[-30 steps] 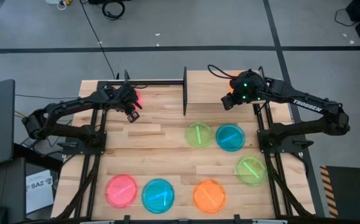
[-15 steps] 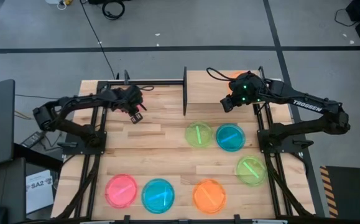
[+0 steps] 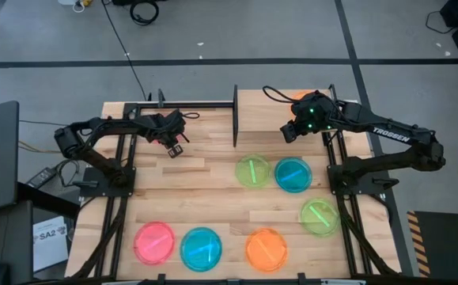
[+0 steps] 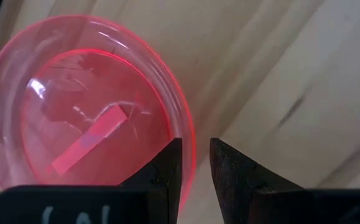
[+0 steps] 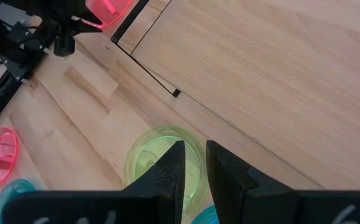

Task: Place and stack plates onto a shelf
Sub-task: Put the top pink plate on the shelf

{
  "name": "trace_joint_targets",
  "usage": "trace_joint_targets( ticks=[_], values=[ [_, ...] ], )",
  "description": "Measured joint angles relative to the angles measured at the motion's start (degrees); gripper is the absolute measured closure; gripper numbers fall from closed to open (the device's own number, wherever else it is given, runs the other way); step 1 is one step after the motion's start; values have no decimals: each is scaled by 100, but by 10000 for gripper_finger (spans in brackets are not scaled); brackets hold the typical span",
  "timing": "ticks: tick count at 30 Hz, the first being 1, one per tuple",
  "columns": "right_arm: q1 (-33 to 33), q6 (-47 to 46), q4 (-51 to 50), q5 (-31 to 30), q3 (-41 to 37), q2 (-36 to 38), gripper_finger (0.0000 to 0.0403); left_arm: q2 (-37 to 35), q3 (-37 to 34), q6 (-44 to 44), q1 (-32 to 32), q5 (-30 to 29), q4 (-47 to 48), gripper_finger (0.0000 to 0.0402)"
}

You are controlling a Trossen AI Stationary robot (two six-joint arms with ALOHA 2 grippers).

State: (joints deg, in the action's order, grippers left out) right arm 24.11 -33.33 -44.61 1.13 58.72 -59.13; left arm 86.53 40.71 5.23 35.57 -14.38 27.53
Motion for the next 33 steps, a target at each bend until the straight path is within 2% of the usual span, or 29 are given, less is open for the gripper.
trace_joint_targets(
  ticks=[9,18,29,33],
  values=[
    [-1,-1,1,-4,0,0,331,339,10,2,-3,-196,-180,312],
    [-1,0,1,-17,0,0,331,351,8,12,39,-237,-268,315],
    [-1,1,1,-17,0,0,331,360,-1,59,63,-298,-348,386],
    [-1,1,1,-17,0,0,331,360,-1,59,63,-296,-347,395]
  ],
)
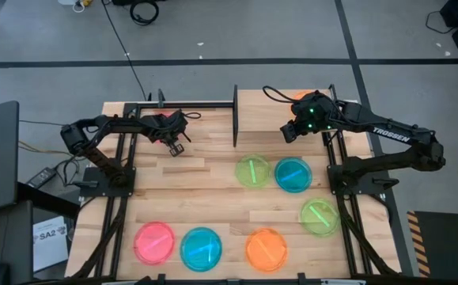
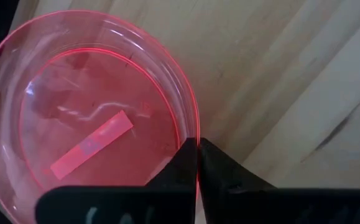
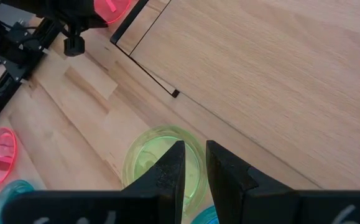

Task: Place and stack plates onto a shelf
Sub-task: Put the top pink plate on the shelf

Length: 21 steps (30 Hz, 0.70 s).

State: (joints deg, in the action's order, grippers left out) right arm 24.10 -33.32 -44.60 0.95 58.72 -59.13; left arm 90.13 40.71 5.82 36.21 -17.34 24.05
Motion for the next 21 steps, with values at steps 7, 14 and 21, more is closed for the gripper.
trace_joint_targets(
  ticks=[7,14,21],
  values=[
    [0,0,0,0,0,0,331,-54,1,-2,-23,-108,26,394],
    [0,0,0,0,0,0,331,-247,309,-4,-152,-281,656,394],
    [0,0,0,0,0,0,331,-521,935,-4,-346,-446,1392,398]
  ],
)
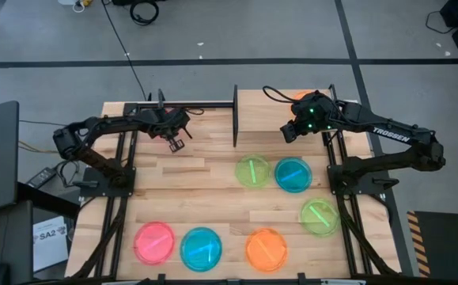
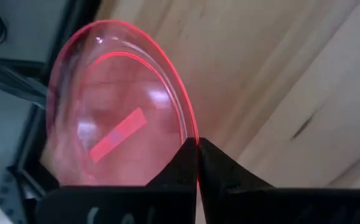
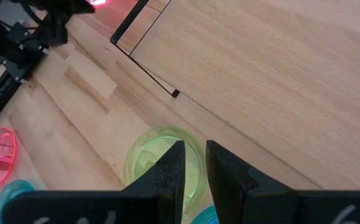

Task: Place and stack plates onto a shelf
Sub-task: Put the top pink plate on the shelf

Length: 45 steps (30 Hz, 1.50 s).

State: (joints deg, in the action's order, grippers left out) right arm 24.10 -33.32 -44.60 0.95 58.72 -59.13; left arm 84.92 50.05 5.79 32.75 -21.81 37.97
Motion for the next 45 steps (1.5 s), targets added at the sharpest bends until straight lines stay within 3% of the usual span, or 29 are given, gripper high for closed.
trace_joint_targets(
  ticks=[11,23,32,45],
  values=[
    [0,4,0,0,0,0,331,-32,1672,240,-399,-303,881,400],
    [2,46,0,0,0,0,331,-32,3408,391,-989,-408,996,400],
    [2,-13,467,0,0,-2,331,-30,3598,1149,-1630,-404,943,400],
    [0,-23,2481,4,0,-116,331,-13,3598,2281,-2597,-386,892,397]
  ],
)
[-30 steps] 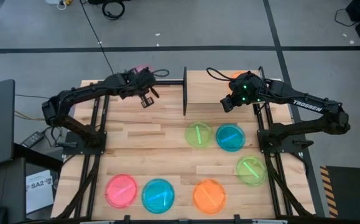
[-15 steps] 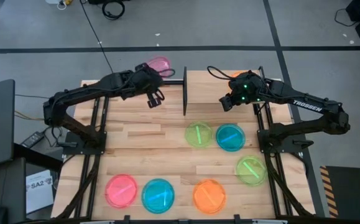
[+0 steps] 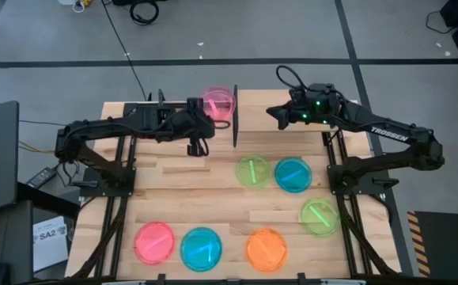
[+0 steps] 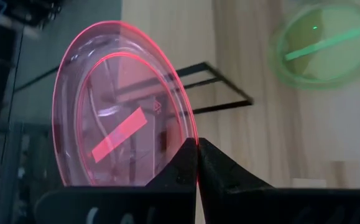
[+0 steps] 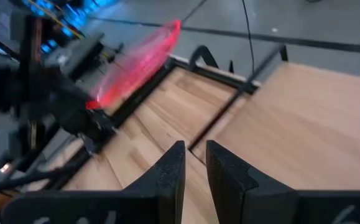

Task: Place and stack plates onto a shelf
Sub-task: Put the top pink plate on the shelf

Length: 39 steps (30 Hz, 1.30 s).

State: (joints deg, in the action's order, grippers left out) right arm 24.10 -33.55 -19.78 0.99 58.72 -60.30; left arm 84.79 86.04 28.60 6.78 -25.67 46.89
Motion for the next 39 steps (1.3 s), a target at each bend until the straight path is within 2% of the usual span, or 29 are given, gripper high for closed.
trace_joint_targets(
  ticks=[10,22,39],
  values=[
    [-2,-1433,995,145,0,-789,331,0,0,260,-555,-11,-80,395],
    [2,-2948,2848,1541,0,-1525,331,4,-2,269,-775,-4,-48,397],
    [-2,-2786,2791,1990,0,-1545,334,7,-7,209,-780,-105,179,398]
  ],
)
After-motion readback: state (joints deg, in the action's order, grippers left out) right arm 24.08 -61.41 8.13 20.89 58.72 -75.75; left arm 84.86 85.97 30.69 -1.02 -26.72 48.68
